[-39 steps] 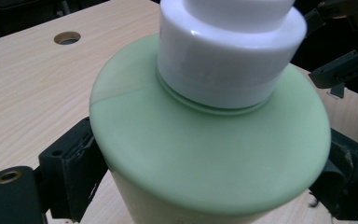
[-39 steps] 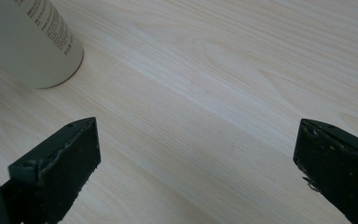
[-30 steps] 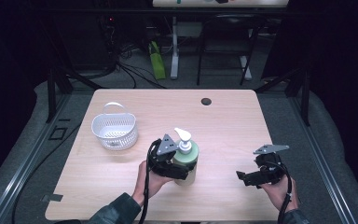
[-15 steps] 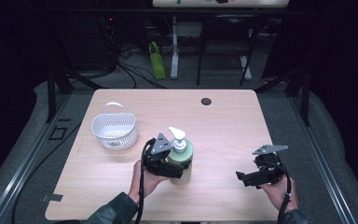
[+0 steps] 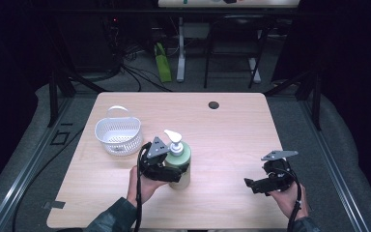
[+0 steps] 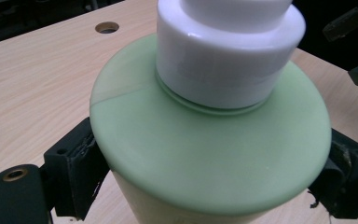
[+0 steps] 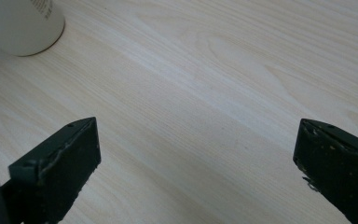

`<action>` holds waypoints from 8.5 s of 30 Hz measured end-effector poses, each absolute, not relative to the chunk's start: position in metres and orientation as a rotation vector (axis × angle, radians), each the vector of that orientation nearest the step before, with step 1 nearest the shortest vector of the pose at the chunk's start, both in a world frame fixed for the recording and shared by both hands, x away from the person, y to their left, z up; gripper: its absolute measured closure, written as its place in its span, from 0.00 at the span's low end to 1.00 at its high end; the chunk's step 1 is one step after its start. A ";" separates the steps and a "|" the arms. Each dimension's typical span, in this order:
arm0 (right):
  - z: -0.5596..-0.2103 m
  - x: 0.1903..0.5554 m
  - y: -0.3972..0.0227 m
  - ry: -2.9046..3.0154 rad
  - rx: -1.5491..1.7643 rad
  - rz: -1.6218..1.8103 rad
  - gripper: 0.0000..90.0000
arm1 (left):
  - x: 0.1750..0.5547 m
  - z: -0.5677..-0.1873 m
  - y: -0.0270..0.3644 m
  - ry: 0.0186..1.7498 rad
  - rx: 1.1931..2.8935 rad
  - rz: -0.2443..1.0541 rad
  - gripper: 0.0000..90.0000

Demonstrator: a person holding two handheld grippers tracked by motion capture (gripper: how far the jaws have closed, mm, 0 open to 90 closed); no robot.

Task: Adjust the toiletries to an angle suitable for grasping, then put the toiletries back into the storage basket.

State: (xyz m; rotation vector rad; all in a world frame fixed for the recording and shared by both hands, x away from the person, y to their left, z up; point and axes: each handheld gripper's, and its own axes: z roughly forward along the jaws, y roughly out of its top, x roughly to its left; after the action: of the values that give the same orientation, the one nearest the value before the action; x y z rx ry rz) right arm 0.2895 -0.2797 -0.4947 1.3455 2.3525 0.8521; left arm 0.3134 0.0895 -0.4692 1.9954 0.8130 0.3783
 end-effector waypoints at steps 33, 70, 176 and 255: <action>-0.497 0.289 -0.279 2.361 1.358 0.851 0.00 | 0.314 -0.467 0.154 0.939 1.976 0.452 0.14; -0.502 0.293 -0.278 2.383 1.335 0.844 0.00 | 0.312 -0.466 0.213 1.093 1.877 0.536 0.05; -0.501 0.294 -0.278 2.399 1.310 0.846 0.00 | 0.300 -0.434 0.214 0.959 1.444 0.657 0.75; -0.505 0.294 -0.278 2.414 1.319 0.816 0.00 | 0.307 -0.357 0.233 0.896 1.461 0.745 0.75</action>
State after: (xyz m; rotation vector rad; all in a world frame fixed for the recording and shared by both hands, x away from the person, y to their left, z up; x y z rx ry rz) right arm 0.2943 -0.2777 -0.5049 1.3195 2.4137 0.8164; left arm 0.3074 0.2332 -0.3566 1.4607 0.8963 0.7454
